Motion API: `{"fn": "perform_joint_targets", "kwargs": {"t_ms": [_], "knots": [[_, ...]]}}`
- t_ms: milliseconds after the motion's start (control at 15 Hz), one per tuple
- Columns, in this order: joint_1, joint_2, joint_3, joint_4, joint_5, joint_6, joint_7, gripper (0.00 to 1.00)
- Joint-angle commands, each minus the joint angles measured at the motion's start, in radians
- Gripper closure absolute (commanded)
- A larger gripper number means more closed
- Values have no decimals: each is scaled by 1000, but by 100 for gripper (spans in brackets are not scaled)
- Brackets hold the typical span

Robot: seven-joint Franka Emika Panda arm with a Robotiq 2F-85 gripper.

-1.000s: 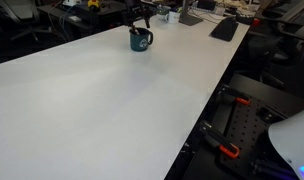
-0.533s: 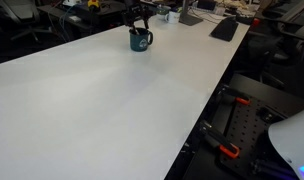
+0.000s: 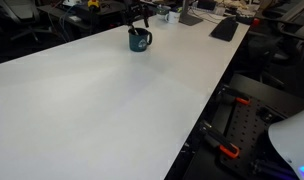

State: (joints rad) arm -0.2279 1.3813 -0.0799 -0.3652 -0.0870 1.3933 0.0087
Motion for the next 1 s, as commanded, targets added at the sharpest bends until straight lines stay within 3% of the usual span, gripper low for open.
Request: {"fn": "perform_joint_targets", "kwargs": {"t_ms": [0,467,533,600,733,933], "knots": [[10,-17,-14,-10,0,8,15,0],[17,-17,-11,-13,2,4,15,2],[20,-18,-11,-12,2,5,17,15],[21,-18,-11,-12,2,6,17,17],[24,-18,-11,-11,1,8,16,40],[26,-17,-11,-13,2,6,17,63]]}}
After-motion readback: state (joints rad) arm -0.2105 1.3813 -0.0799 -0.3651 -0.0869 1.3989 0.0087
